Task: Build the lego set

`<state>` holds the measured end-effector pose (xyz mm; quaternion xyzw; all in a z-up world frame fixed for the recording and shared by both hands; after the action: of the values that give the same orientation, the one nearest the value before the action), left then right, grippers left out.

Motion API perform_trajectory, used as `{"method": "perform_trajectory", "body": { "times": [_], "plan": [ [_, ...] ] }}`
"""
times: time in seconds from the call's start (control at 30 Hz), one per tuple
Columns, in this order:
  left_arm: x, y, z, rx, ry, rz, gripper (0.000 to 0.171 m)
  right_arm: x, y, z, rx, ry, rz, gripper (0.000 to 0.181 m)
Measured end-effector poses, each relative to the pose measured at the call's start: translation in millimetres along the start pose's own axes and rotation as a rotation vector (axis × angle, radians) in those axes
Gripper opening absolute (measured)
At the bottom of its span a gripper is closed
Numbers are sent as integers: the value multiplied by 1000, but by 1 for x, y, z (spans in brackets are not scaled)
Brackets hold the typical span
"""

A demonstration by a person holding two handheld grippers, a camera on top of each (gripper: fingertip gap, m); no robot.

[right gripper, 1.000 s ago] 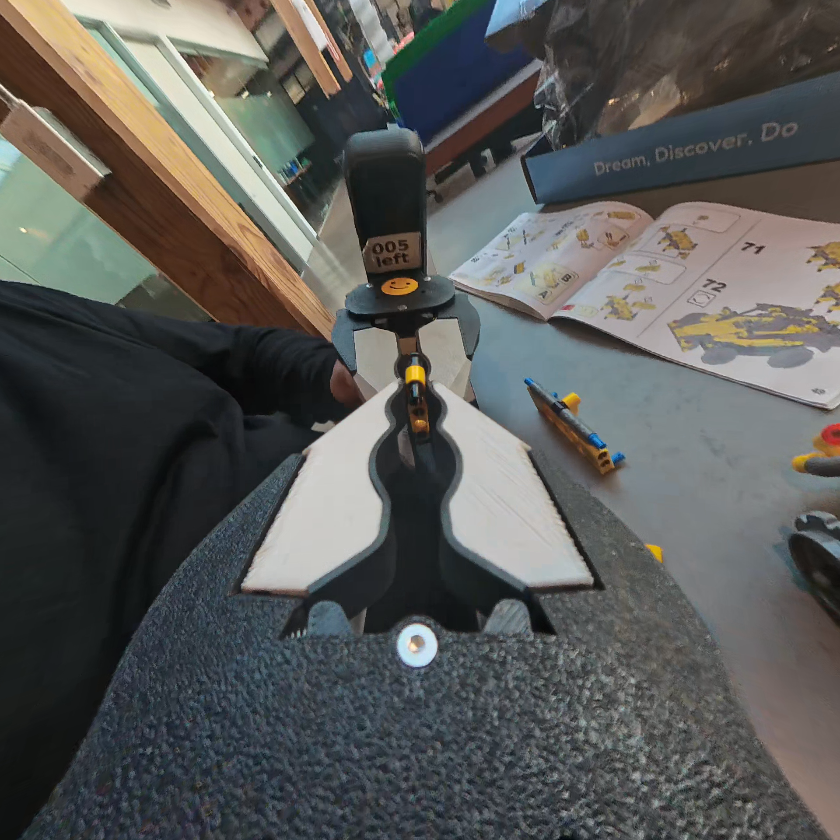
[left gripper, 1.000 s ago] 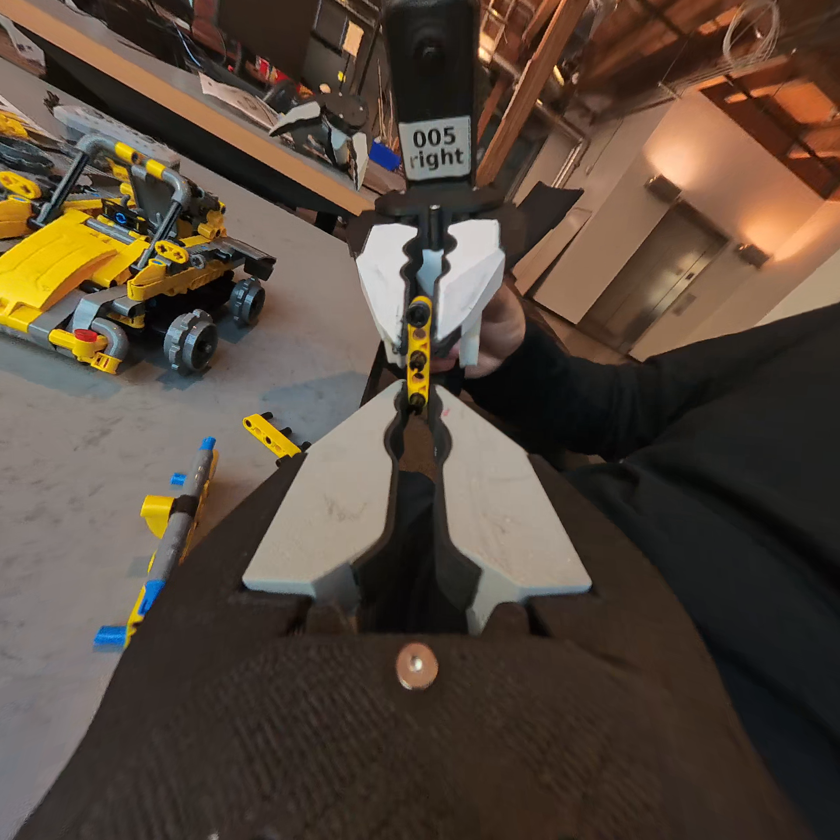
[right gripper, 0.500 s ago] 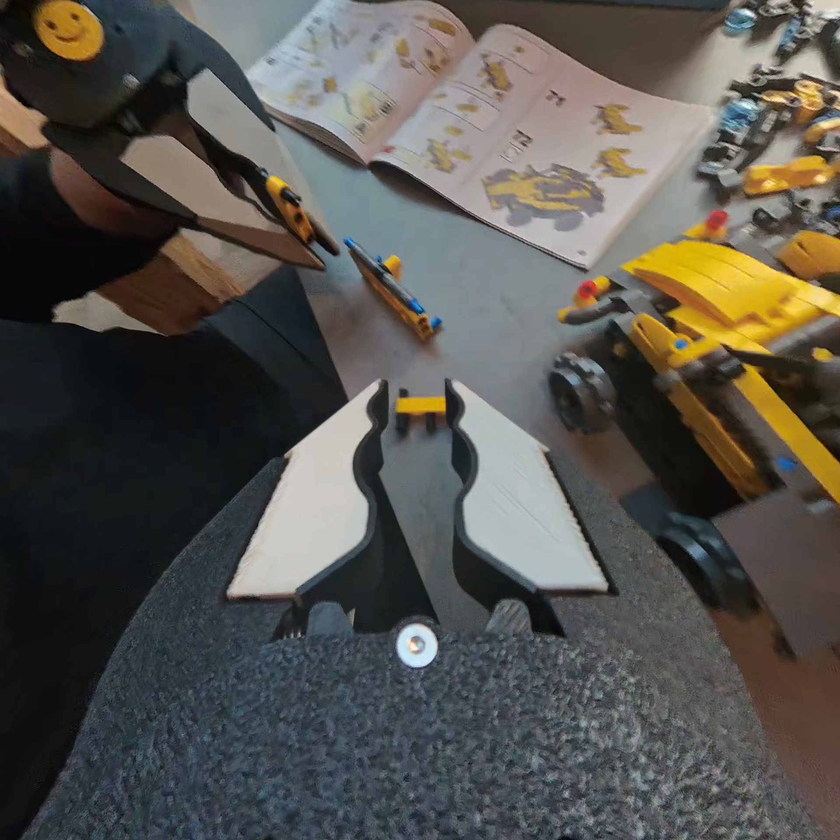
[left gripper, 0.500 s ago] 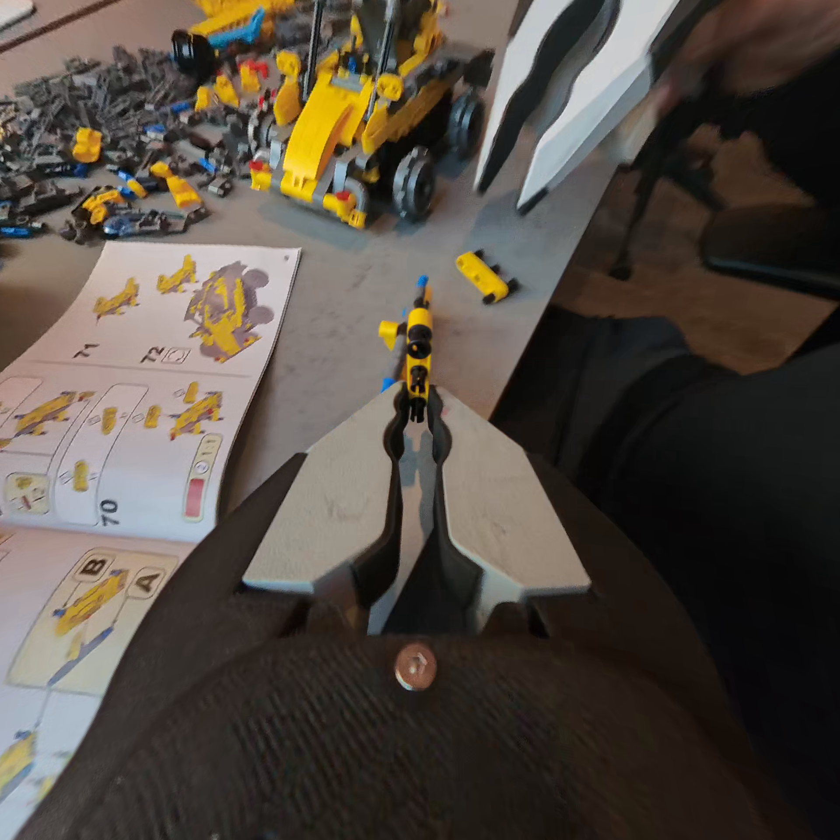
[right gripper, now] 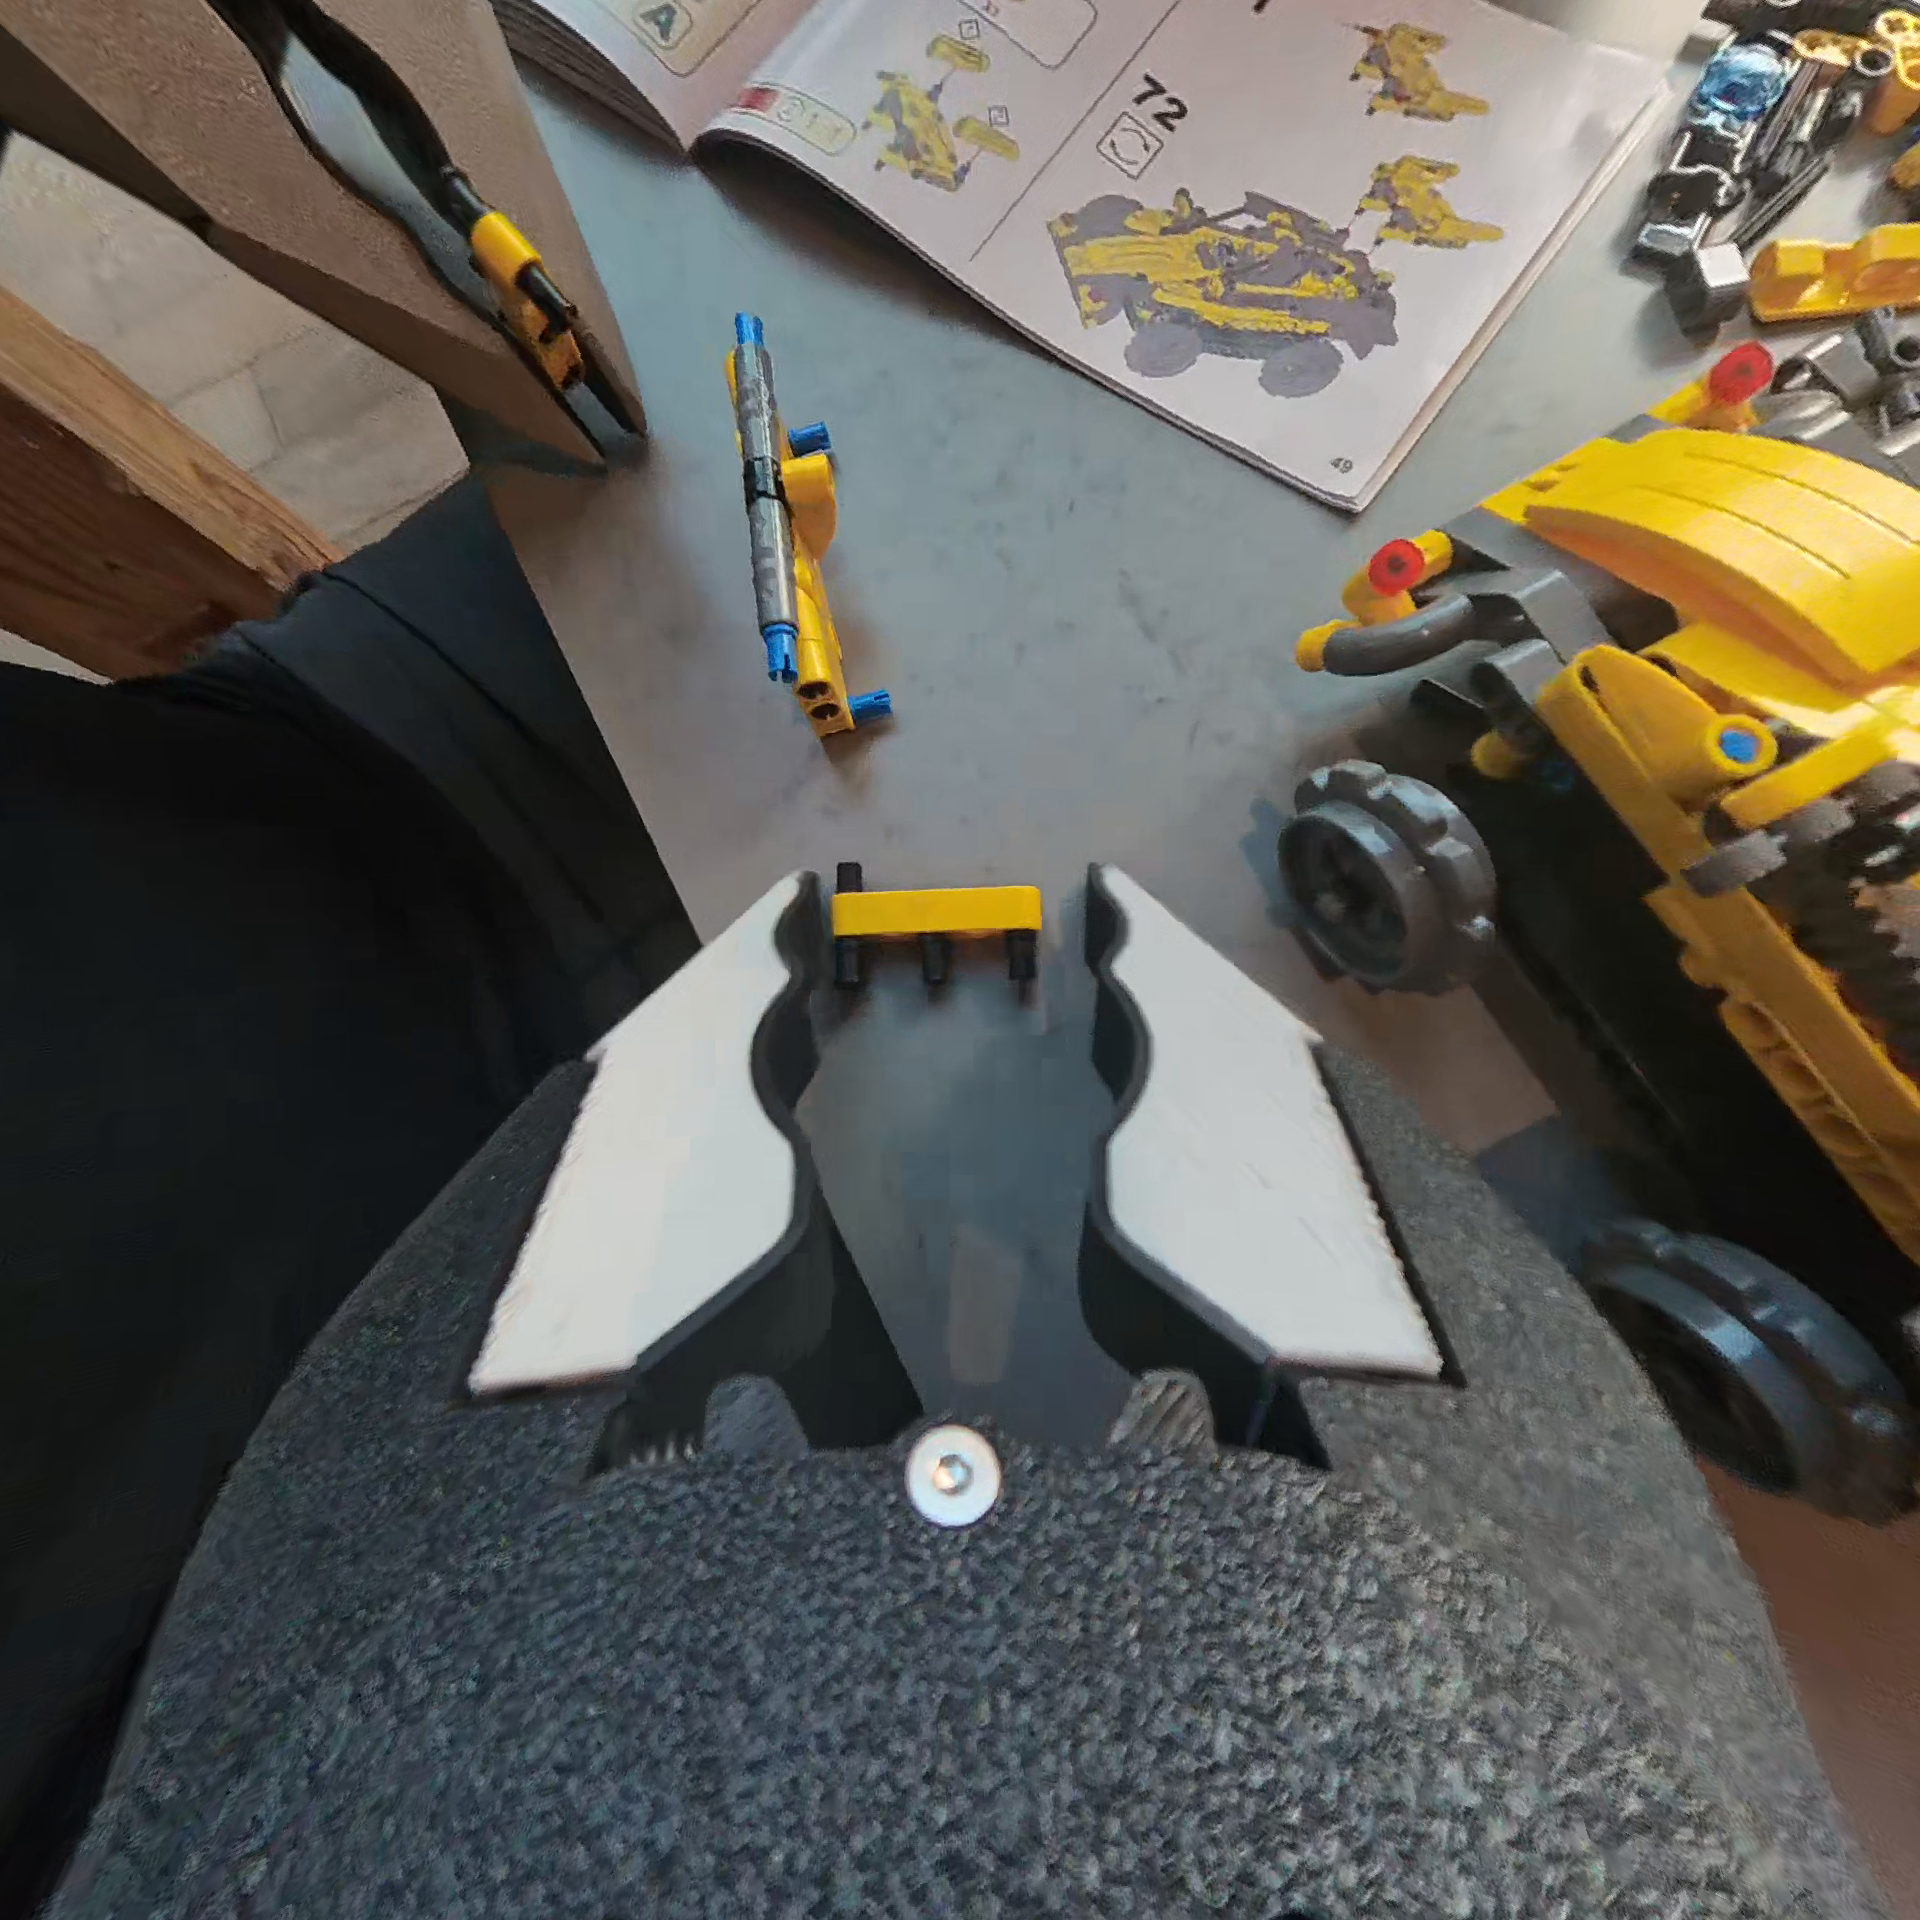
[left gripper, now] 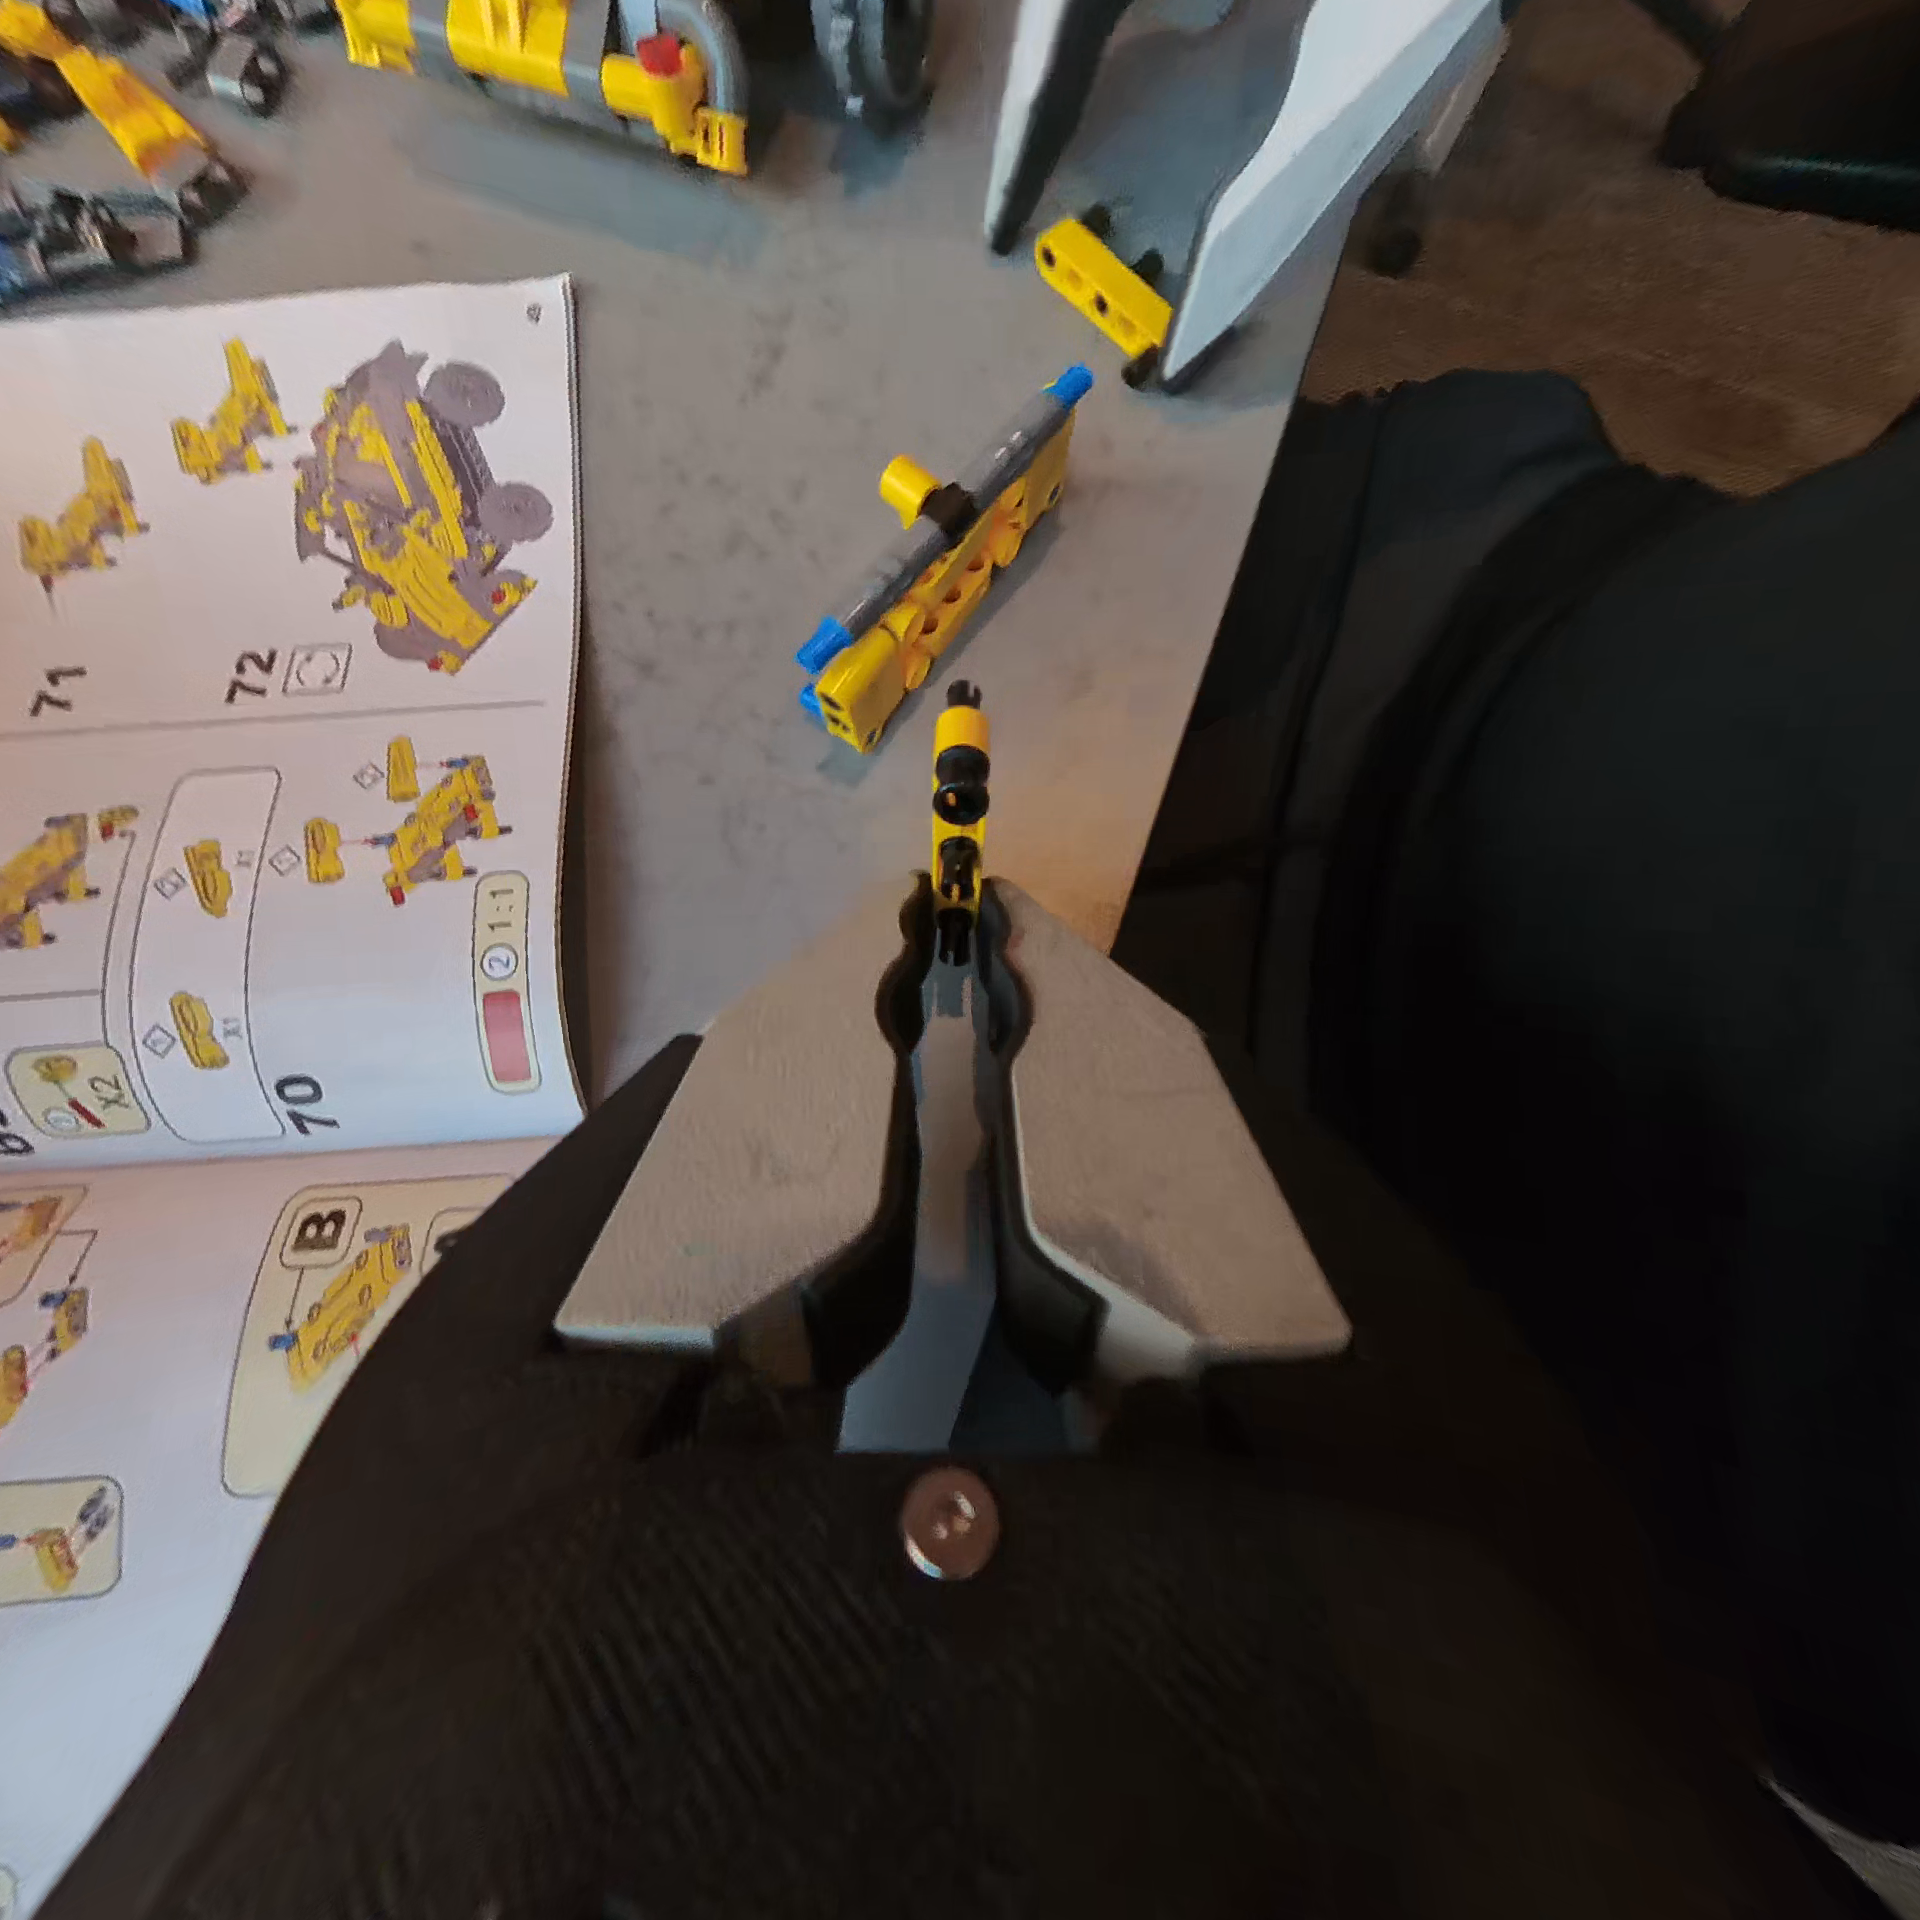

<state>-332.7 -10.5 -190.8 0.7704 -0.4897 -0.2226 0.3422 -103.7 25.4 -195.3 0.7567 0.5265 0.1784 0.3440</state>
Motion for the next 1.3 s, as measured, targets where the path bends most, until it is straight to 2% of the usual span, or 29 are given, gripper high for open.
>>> {"method": "perform_trajectory", "body": {
  "times": [0.03, 0.2, 0.3, 0.43, 0.5, 0.57, 0.6, 0.63, 0.7, 1.0, 1.3],
  "plan": [
    [-2, 1, 1, -7, 28, 10, 3, -1, -1, 0, 3, 20, 11, 40],
    [-10, 5, 5, 3, 212, 99, 4, -3, -4, 0, 34, 36, 22, 41],
    [-12, 9, 7, -22, 269, 125, 4, -5, -3, -3, 21, 59, 27, 54],
    [-14, 12, 9, -43, 283, 119, 3, -19, -6, -23, 72, 141, -37, 56],
    [-15, 12, 8, -67, 291, 132, 3, -23, -13, -33, 59, 185, -47, 51],
    [-15, 12, 5, -103, 288, 154, 4, -21, -22, -40, 33, 228, -37, 30],
    [-14, 11, 4, -121, 290, 179, 4, -20, -27, -42, 2, 244, -48, 9],
    [-14, 11, 3, -140, 298, 213, 4, -21, -30, -42, -24, 256, -71, 8],
    [-14, 9, 1, -161, 306, 249, 4, -20, -30, -45, -45, 272, -73, 7],
    [-14, 0, -10, -179, 280, 277, 4, -9, -12, -47, 35, 410, 131, 7],
    [-10, -8, -15, -119, 297, 246, 5, -11, -11, -44, 41, 417, 140, 7]
  ]
}}
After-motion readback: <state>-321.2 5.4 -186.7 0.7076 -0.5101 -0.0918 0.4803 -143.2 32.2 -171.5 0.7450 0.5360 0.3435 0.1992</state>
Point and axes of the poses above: each gripper's, where its closed fingertips meet, y back along the fingers, z out of its underside, x = y × z across the jaws, the point moved 9 cm from there along y, back along the fingers
